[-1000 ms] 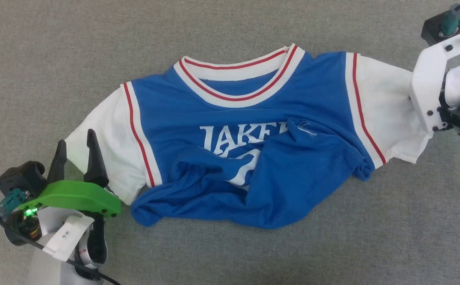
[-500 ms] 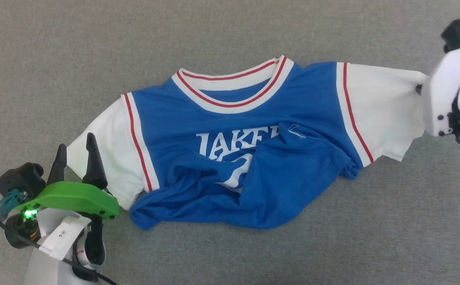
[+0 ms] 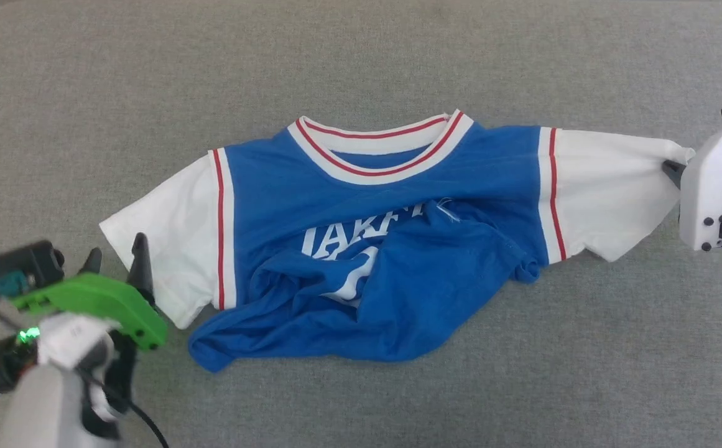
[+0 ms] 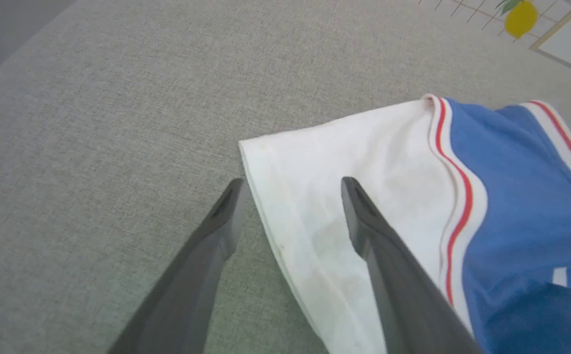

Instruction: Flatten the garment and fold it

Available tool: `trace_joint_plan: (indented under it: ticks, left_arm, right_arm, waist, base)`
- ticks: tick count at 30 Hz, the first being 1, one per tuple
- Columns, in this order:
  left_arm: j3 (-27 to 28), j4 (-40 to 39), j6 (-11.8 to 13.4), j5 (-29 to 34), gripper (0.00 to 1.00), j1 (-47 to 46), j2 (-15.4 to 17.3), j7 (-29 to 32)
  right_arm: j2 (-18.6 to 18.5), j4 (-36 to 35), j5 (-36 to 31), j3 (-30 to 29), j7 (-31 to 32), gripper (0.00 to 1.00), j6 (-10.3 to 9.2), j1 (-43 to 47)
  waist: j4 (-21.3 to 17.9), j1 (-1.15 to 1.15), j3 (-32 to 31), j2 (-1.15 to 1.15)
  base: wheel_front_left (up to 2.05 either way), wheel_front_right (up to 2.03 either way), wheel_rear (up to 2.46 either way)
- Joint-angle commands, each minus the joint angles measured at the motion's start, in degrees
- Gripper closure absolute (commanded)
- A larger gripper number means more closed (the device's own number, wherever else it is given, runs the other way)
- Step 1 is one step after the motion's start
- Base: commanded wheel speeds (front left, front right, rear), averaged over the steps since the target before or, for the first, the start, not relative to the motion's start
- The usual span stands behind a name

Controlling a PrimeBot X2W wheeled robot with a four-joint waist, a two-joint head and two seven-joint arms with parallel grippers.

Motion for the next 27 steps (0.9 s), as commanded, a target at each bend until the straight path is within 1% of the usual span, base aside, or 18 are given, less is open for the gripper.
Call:
trace_joint_plan:
  ticks: [1,3,5,7,9,13,18,23,24,25,27]
  left_arm:
    - [-0.55,-0.05,0.26,0.05,0.00,-2.26,2.32,4.64]
    - [-1.43,-0.10,0.02,-0.13,0.00,-4.29,5.14,11.75]
    - [-1.91,0.05,-0.35,-0.43,0.00,-6.73,7.67,17.40]
    - [-2.16,0.36,-0.56,-0.66,0.00,-9.22,9.39,21.10]
    - [-2.51,1.41,-0.76,-1.11,0.00,-11.31,10.43,24.18]
    - [-3.56,4.75,-1.19,-2.33,0.00,-14.19,11.04,28.86]
    - [-4.51,8.48,-1.12,-3.38,0.00,-15.52,10.86,32.29]
    - [-5.07,10.86,0.48,-4.89,0.00,-14.96,9.99,37.10]
    - [-5.01,10.92,0.79,-5.32,0.65,-14.86,9.71,37.77]
    - [-4.94,10.80,1.09,-5.69,1.00,-14.76,9.47,38.30]
    - [-4.85,10.33,1.35,-6.18,1.00,-14.59,9.21,38.81]
  right_arm:
    - [0.28,-0.80,-0.31,-0.09,0.34,1.00,0.19,0.63]
    - [0.37,-1.45,-0.42,0.15,0.61,1.00,0.19,0.62]
    - [0.50,-1.98,-0.48,0.48,0.83,1.00,0.19,0.40]
    - [0.66,-2.37,-0.46,0.91,0.98,1.00,0.19,0.16]
    - [0.78,-2.75,-0.40,1.29,1.04,1.00,0.19,-0.16]
    - [0.93,-3.15,-0.18,2.04,0.78,1.00,0.19,-0.86]
    - [0.90,-3.28,0.02,2.71,0.29,1.00,0.19,-1.28]
    - [0.61,-3.34,0.15,2.99,-0.12,1.00,0.19,-1.38]
    - [0.52,-3.36,0.11,2.96,-0.21,1.00,0.19,-1.38]
    - [0.45,-3.37,0.08,2.92,-0.34,1.00,0.19,-1.37]
    - [0.35,-3.33,0.03,2.87,-0.46,1.00,0.19,-1.35]
  waist:
    - [0.21,0.00,0.31,0.00]
    - [0.27,0.00,0.64,0.00]
    - [0.22,0.00,1.10,0.00]
    - [0.07,0.00,1.55,0.00]
    - [-0.14,0.00,2.18,0.00]
    - [-0.83,0.00,3.27,0.00]
    - [-1.60,0.00,4.30,0.00]
    - [-1.93,0.00,4.83,0.00]
    - [-1.91,0.00,4.87,0.00]
    - [-1.89,0.00,4.91,0.00]
    - [-1.78,0.00,4.93,0.00]
  base:
    - [0.00,0.00,0.00]
    - [0.00,0.00,0.00]
    - [0.00,0.00,0.00]
    - [0.00,0.00,0.00]
    - [0.00,0.00,0.00]
    - [0.00,0.00,0.00]
    - [0.00,0.00,0.00]
    - [0.00,0.00,0.00]
    - [0.00,0.00,0.00]
    - [0.00,0.00,0.00]
    - [0.00,0.00,0.00]
